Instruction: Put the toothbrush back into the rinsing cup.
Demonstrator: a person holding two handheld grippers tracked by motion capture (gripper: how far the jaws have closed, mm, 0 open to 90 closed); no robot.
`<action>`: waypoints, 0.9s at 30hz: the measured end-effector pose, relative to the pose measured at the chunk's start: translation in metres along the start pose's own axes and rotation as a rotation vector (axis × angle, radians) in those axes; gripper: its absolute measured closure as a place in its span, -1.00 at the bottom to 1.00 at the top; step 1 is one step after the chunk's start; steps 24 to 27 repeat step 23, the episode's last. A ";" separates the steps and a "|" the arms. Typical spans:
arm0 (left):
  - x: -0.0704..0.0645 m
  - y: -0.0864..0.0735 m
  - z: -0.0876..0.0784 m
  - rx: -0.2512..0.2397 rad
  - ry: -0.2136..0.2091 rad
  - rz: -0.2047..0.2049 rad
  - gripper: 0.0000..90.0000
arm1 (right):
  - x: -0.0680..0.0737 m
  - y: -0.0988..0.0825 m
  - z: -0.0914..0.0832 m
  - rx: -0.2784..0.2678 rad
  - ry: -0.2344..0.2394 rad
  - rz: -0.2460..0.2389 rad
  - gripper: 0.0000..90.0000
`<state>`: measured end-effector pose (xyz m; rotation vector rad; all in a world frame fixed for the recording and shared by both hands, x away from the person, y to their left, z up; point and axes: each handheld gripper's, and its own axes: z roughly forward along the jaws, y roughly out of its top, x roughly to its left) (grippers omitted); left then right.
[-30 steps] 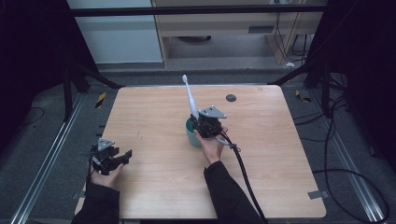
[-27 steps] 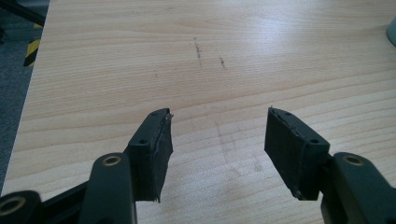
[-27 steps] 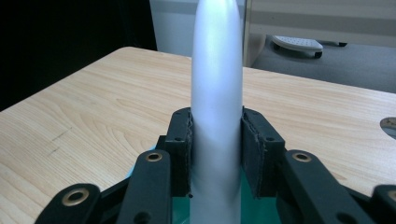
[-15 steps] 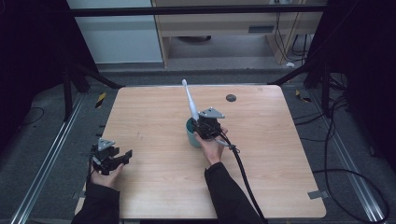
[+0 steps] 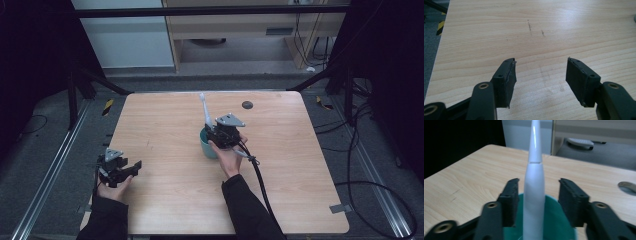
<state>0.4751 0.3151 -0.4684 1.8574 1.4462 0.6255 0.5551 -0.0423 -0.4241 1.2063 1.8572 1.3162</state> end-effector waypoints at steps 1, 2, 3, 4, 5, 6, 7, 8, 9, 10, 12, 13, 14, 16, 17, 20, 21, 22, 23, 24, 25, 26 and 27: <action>0.000 0.000 0.000 0.000 0.000 0.000 -0.10 | 0.000 0.000 0.000 0.000 0.000 0.000 0.03; 0.000 0.000 0.000 0.000 -0.001 0.001 -0.10 | -0.001 0.002 -0.003 -0.007 -0.005 -0.004 -0.06; 0.000 0.000 0.000 -0.001 0.000 -0.001 -0.10 | -0.003 0.004 -0.008 -0.016 -0.007 -0.006 -0.16; 0.000 0.000 0.000 -0.003 -0.001 -0.002 -0.10 | -0.006 0.006 -0.012 -0.018 -0.001 -0.006 -0.24; 0.000 0.000 0.000 -0.001 -0.002 -0.001 -0.10 | -0.009 0.008 -0.017 -0.015 0.006 -0.001 -0.33; 0.000 0.000 0.000 -0.002 -0.001 -0.002 -0.10 | -0.017 0.010 -0.029 -0.006 0.009 0.000 -0.43; 0.000 0.000 0.000 -0.002 -0.001 -0.002 -0.11 | -0.017 0.010 -0.029 -0.006 0.009 0.000 -0.43; 0.000 0.000 0.000 -0.002 -0.002 -0.001 -0.11 | -0.026 0.010 -0.041 -0.001 -0.002 -0.015 -0.50; 0.000 0.000 0.000 -0.002 -0.002 -0.001 -0.11 | -0.026 0.010 -0.041 -0.001 -0.002 -0.015 -0.50; 0.000 0.000 0.000 -0.001 -0.002 0.006 -0.11 | -0.040 0.006 -0.058 -0.001 -0.014 -0.009 -0.55; 0.000 0.000 0.000 0.001 -0.002 0.007 -0.11 | -0.053 -0.001 -0.073 0.006 -0.024 0.022 -0.59; 0.000 -0.001 0.000 0.002 -0.002 0.007 -0.11 | -0.053 -0.001 -0.073 0.006 -0.024 0.022 -0.59; -0.001 -0.001 0.001 0.003 -0.005 0.013 -0.12 | -0.065 -0.009 -0.085 0.013 -0.042 0.033 -0.62; -0.001 -0.001 0.002 0.005 -0.011 0.015 -0.14 | -0.079 -0.021 -0.099 0.027 -0.086 0.029 -0.66; -0.001 -0.001 0.002 0.005 -0.011 0.015 -0.15 | -0.079 -0.021 -0.099 0.027 -0.086 0.029 -0.66; -0.002 -0.002 0.004 0.014 -0.017 0.026 -0.17 | -0.096 -0.036 -0.114 0.048 -0.099 0.039 -0.67; -0.002 -0.002 0.004 0.014 -0.017 0.028 -0.19 | -0.103 -0.042 -0.120 0.065 -0.112 0.039 -0.67; -0.003 -0.002 0.004 0.015 -0.017 0.029 -0.21 | -0.112 -0.051 -0.129 0.076 -0.125 0.049 -0.68; -0.002 -0.002 0.005 0.017 -0.016 0.030 -0.21 | -0.112 -0.051 -0.129 0.076 -0.125 0.049 -0.68; -0.002 -0.002 0.005 0.017 -0.016 0.030 -0.21 | -0.112 -0.051 -0.129 0.076 -0.125 0.049 -0.68; -0.002 -0.002 0.005 0.017 -0.016 0.030 -0.21 | -0.112 -0.051 -0.129 0.076 -0.125 0.049 -0.68; -0.002 -0.002 0.005 0.017 -0.016 0.030 -0.21 | -0.112 -0.051 -0.129 0.076 -0.125 0.049 -0.68; -0.002 -0.002 0.005 0.017 -0.016 0.030 -0.21 | -0.112 -0.051 -0.129 0.076 -0.125 0.049 -0.68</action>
